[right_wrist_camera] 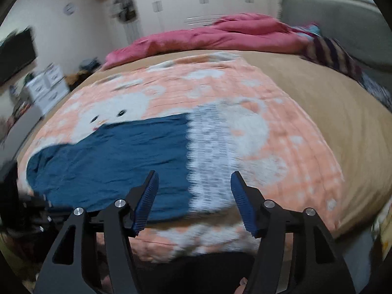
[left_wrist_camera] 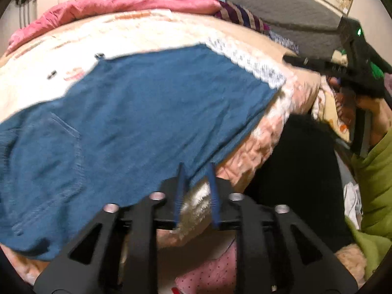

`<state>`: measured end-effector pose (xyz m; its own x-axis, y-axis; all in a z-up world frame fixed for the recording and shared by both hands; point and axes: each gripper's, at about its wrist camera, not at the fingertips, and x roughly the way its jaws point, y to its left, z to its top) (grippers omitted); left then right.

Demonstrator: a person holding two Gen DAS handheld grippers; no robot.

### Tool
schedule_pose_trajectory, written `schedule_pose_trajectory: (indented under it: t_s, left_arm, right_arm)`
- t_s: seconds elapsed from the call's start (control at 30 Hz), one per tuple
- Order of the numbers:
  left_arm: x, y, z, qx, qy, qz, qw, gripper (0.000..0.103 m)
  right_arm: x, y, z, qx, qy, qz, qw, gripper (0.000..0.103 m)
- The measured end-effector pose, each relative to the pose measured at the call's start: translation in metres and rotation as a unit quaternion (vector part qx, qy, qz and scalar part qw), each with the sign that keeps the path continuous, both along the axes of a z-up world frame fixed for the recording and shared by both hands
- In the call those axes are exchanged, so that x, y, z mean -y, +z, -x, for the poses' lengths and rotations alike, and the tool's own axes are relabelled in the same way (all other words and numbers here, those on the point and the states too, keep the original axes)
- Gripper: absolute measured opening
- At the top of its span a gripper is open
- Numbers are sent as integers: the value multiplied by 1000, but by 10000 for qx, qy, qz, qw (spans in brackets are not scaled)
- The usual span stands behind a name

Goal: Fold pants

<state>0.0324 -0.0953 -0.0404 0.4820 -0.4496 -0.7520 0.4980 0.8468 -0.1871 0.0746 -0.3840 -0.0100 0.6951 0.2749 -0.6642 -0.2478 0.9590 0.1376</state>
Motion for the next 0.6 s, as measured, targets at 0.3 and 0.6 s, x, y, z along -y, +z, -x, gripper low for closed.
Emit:
schedule_pose_trajectory:
  t_s: [0.3,0.6]
  left_arm:
    - [-64,27,-10,489,1322,-442,9890,50]
    - [-100,-6,-28,30,1901,-709,9792,57]
  right_arm:
    - [-38,-32,-23,-579,209,401,9973,61]
    - [-36,-51,-27,-931,132,446,9946,64]
